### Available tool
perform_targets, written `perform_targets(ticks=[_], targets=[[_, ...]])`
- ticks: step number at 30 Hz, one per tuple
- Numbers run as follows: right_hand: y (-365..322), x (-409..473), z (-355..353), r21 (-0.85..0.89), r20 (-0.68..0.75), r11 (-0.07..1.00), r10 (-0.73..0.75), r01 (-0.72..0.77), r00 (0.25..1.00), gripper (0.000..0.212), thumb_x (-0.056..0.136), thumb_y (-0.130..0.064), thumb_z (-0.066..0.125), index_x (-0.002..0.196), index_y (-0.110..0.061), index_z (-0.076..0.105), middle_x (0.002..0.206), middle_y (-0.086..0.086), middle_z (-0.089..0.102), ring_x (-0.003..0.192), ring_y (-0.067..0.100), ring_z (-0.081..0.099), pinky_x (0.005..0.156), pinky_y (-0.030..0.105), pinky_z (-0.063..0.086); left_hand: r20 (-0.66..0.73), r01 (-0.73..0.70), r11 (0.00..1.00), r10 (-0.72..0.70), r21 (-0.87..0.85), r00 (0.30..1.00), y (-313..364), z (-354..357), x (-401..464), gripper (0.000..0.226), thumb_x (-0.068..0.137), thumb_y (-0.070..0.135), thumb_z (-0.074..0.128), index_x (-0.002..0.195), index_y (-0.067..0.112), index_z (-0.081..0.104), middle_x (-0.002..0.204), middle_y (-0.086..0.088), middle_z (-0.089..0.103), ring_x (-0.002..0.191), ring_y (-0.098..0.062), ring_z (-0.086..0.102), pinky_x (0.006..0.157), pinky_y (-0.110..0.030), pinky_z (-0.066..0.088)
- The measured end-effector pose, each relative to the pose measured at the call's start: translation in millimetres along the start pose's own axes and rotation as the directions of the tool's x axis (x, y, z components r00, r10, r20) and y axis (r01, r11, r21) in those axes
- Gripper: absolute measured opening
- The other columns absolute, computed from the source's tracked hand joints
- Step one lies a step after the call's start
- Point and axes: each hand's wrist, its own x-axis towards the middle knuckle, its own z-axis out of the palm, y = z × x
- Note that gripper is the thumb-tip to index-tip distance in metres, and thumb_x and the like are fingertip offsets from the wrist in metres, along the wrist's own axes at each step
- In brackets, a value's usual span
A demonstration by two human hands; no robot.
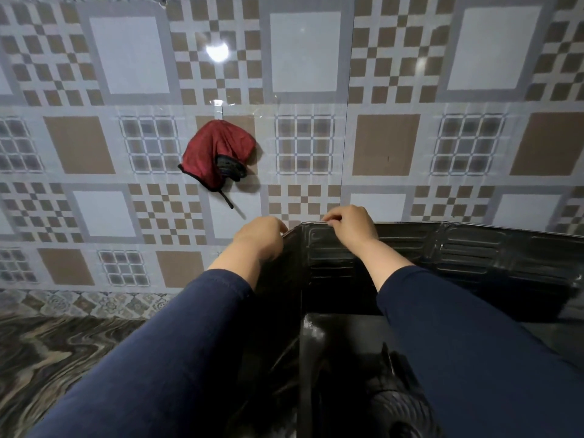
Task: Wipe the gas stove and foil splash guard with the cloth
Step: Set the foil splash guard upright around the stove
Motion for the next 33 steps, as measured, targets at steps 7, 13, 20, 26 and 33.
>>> perform_targets(ticks=[7,13,20,26,33], targets=[[-20,19,7,0.086,0.0,0.996,0.012,-0.012,1.0,0.024,0.095,-0.007,0.052,0.101,-0.016,0.073,0.118,0.006,0.068,0.114,0.026,0.058,0.096,0.03,0.042,0.008,0.064,0.961,-0.064,-0.271,0.998,14,-11,6,0.018,0.088,0.007,0.054,0.099,-0.003,0.063,0.097,-0.022,0.07,0.083,-0.037,0.071,0.066,-0.044,0.061],[-25,20,15,0.125,0.006,0.992,0.008,-0.009,1.0,0.022,0.094,-0.008,0.054,0.102,-0.016,0.073,0.125,0.007,0.065,0.12,0.025,0.055,0.103,0.033,0.04,0.025,0.183,0.866,-0.194,-0.465,0.981,20,-2,7,0.009,0.085,-0.001,0.052,0.087,-0.003,0.061,0.09,-0.022,0.069,0.075,-0.035,0.071,0.068,-0.04,0.061],[-24,21,15,0.112,0.055,0.994,-0.018,0.012,0.998,0.021,0.094,-0.008,0.054,0.101,-0.014,0.073,0.122,0.007,0.066,0.119,0.024,0.056,0.101,0.03,0.04,0.066,0.242,0.785,-0.249,-0.571,0.966,15,13,9,0.016,0.084,-0.004,0.051,0.096,-0.005,0.062,0.095,-0.023,0.068,0.077,-0.037,0.071,0.067,-0.048,0.061],[-21,12,29,0.116,0.022,0.992,-0.062,0.06,0.998,0.023,0.094,-0.008,0.053,0.105,-0.014,0.072,0.121,0.006,0.066,0.118,0.022,0.056,0.101,0.031,0.041,0.1,0.249,0.793,-0.233,-0.556,0.967,10,16,0,0.017,0.09,0.001,0.047,0.096,-0.002,0.062,0.091,-0.02,0.07,0.075,-0.031,0.072,0.063,-0.044,0.062],[-11,5,29,0.133,0.012,0.987,-0.088,0.086,0.996,0.023,0.093,-0.006,0.054,0.102,-0.017,0.072,0.115,0.003,0.068,0.115,0.022,0.056,0.102,0.034,0.041,0.014,0.177,0.858,-0.194,-0.483,0.981,6,24,-8,0.026,0.096,0.019,0.041,0.11,0.006,0.059,0.102,-0.012,0.064,0.068,-0.016,0.06,0.033,-0.021,0.046]])
